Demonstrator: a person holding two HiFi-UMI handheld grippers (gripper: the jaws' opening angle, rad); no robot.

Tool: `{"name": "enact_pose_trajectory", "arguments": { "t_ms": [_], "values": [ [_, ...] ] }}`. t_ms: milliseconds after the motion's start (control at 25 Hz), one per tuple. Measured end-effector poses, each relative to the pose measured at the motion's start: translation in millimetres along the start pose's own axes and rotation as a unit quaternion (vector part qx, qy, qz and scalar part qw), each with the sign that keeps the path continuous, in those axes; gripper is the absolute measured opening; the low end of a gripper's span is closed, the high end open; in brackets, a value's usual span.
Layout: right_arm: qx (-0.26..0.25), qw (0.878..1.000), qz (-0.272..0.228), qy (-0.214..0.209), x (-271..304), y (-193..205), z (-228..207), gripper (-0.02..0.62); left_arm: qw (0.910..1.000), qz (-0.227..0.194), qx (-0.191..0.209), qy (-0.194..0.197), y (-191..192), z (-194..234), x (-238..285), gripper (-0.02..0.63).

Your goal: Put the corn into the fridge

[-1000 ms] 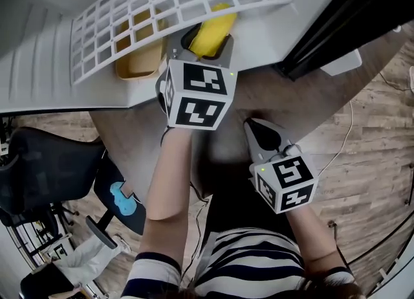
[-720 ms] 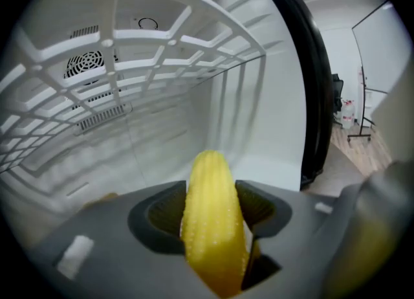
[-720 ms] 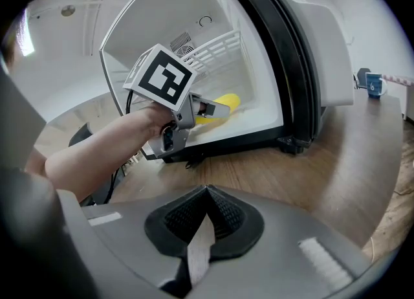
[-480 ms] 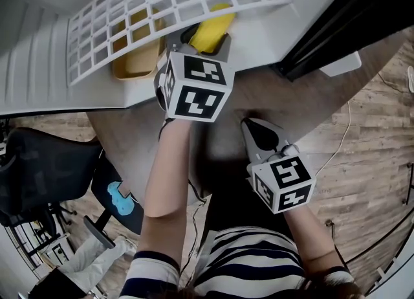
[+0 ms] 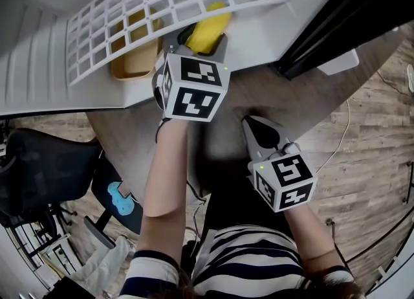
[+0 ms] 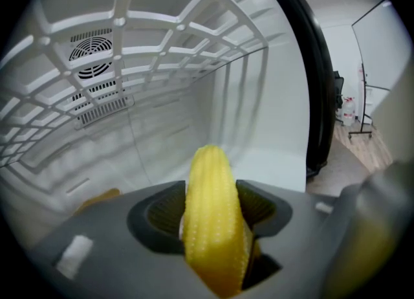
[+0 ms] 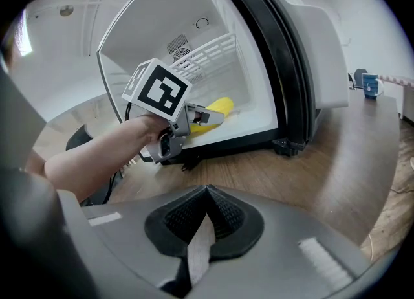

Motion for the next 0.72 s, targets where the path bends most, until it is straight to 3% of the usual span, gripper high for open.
{"name": "enact_pose_trajectory", "arguments": {
  "t_ms": [200,720],
  "values": [
    [-0.001,1.000,-0.005,0.001,-6,0,1,-0.008,1.0000,-0.001,0.000,-0.001,2,-2,0,0.000],
    [-0.003,1.000,-0.011,0.004,-27,5,2,-0.008,0.9975,-0.047,-0.045,0.027,9,0,-26,0.000]
  ]
}}
Point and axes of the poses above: the fingertips, and each gripper's own axes: x forward along the fingers, z to its left, y out of its underside, the point moved 10 cm from there along -x, backward along the fingers, and after that the axes turned 6 degrees about z, right-handed, at the moved point
